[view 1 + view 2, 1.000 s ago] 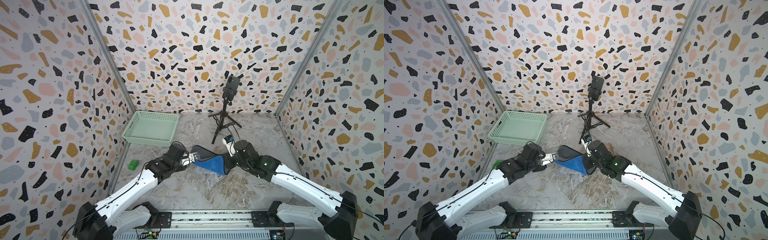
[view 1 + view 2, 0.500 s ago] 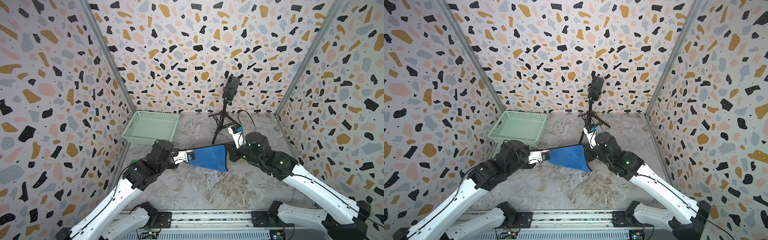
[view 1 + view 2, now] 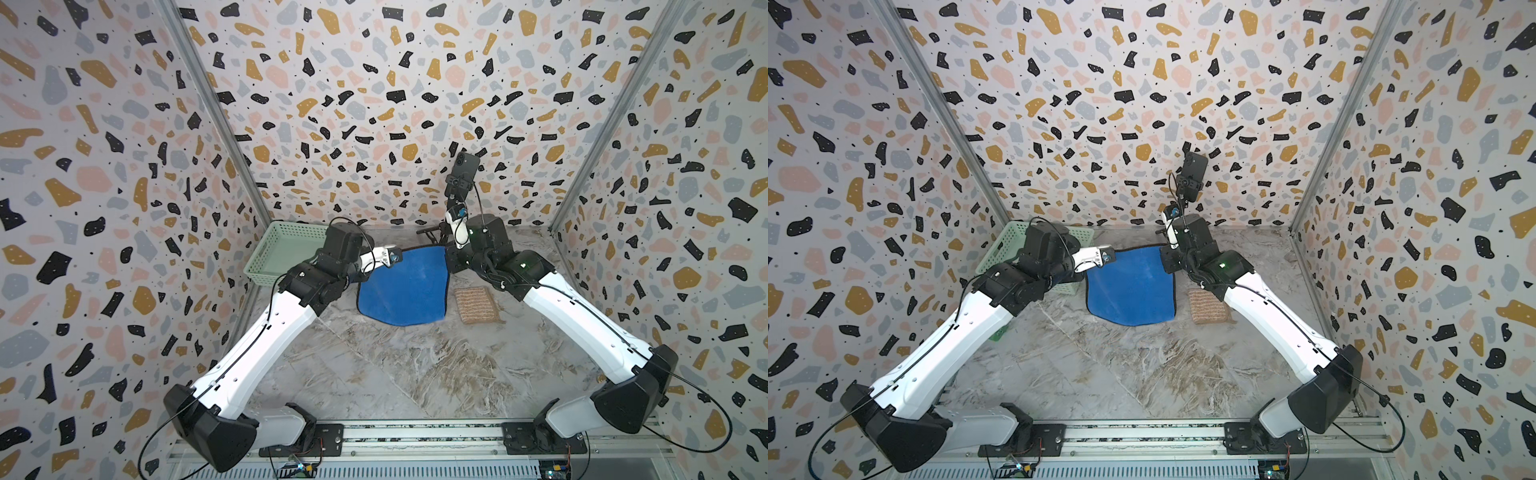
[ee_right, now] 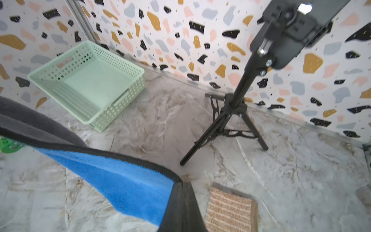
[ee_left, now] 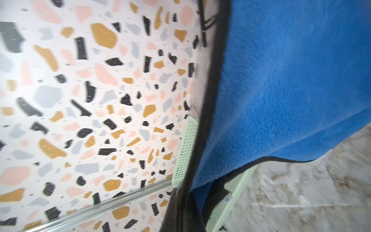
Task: Fold the square dishcloth
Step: Flatten out the cleaning item at the center of the board, then fold the cleaning item at the center of the board.
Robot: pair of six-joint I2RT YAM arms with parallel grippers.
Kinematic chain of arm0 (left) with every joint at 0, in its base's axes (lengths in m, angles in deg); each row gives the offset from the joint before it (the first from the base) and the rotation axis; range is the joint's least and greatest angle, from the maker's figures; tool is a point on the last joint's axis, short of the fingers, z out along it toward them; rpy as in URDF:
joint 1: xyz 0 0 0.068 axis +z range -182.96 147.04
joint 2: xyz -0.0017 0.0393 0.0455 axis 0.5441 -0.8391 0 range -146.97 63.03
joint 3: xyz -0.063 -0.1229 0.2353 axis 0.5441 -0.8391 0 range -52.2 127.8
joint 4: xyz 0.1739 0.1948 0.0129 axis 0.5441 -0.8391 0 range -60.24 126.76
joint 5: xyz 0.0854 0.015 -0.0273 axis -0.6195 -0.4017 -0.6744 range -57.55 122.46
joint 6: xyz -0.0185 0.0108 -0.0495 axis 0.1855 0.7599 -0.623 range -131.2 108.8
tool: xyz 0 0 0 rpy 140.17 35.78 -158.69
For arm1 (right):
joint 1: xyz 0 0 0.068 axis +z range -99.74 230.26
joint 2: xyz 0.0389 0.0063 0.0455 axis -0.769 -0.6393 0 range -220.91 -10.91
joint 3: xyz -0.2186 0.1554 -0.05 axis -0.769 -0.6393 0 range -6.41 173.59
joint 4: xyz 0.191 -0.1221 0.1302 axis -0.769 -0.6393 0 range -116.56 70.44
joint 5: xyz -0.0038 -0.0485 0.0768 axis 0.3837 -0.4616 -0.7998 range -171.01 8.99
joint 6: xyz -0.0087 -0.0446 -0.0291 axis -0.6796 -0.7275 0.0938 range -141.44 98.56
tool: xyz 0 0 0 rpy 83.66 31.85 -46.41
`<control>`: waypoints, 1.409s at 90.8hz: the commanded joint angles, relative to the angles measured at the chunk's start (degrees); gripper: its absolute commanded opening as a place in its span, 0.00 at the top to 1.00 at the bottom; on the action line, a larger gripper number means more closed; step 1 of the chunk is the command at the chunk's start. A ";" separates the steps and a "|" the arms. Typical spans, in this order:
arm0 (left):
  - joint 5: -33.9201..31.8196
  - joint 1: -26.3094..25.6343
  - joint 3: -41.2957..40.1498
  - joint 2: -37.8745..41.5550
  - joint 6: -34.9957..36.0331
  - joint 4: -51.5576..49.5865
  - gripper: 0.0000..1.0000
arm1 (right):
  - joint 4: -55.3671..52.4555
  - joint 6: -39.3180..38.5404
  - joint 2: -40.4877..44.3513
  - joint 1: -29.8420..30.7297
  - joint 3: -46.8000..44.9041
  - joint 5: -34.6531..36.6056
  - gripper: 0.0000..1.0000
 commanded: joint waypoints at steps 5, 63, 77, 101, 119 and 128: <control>0.19 0.31 2.95 3.26 0.99 -0.55 1.00 | -0.52 -3.62 4.04 0.82 1.54 -1.46 1.00; 22.97 -8.71 -47.22 35.62 -0.21 -35.74 1.00 | 4.24 14.58 24.96 26.57 -54.12 -13.73 1.00; 24.22 -9.01 -47.09 34.85 -1.14 -36.93 1.00 | 4.56 15.82 22.38 28.69 -53.34 -14.50 1.00; 15.09 -9.01 -49.75 30.94 -0.80 -21.75 1.00 | 3.16 11.97 16.46 25.61 -47.49 -11.80 1.00; 8.26 -9.01 -48.67 23.61 -0.52 -10.40 1.00 | 2.63 9.63 13.79 19.56 -45.24 -12.40 1.00; 5.43 -8.85 -48.20 19.10 -0.19 -4.63 1.00 | 2.66 8.65 11.82 17.51 -44.23 -12.53 1.00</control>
